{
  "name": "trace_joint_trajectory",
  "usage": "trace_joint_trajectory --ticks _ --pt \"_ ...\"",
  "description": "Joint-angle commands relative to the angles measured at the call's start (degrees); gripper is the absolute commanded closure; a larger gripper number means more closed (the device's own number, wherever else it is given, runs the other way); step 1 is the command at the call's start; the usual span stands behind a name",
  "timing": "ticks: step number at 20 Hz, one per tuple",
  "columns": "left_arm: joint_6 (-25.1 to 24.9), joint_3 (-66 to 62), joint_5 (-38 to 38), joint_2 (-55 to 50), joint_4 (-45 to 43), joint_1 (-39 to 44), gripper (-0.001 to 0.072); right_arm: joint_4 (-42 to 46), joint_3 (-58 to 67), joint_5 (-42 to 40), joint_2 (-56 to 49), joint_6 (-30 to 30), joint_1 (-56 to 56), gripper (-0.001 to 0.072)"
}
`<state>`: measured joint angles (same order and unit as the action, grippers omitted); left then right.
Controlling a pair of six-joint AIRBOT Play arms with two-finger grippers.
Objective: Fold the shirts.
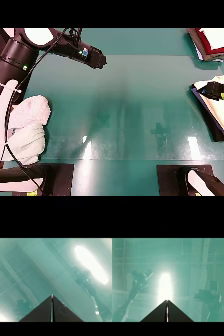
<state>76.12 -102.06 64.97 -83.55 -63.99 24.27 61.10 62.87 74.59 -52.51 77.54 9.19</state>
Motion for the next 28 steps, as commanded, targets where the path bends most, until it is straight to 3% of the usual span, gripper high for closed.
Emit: trace_joint_trajectory --ticks 1,15,19,26,27,28 --pt "-0.02 -0.02 -0.02 0.04 -0.02 -0.02 0.0686 0.0 -0.02 0.2 0.04 0.0 -0.02 0.0697" --pt "0.59 -0.59 0.55 0.52 -1.95 -1.07 0.0686 0.04 -0.02 0.15 0.04 -0.02 -0.02 0.0697" --pt "2.91 1.25 8.57 7.45 -5.88 -14.78 0.0686 0.09 -0.02 0.17 0.07 -0.04 -0.02 0.0697" --pt "3.3 26.21 9.07 24.68 -11.69 -41.51 0.0684 0.07 -0.02 -1.36 0.04 -0.04 -0.02 0.0697" --pt "3.45 29.35 9.31 24.72 -12.57 -43.39 0.0503 0.07 -0.02 -1.62 0.07 -0.04 -0.02 0.0697" --pt "3.56 32.96 8.33 24.5 -13.25 -44.83 0.0091 0.07 -0.02 -1.6 0.07 -0.04 -0.02 0.0697"
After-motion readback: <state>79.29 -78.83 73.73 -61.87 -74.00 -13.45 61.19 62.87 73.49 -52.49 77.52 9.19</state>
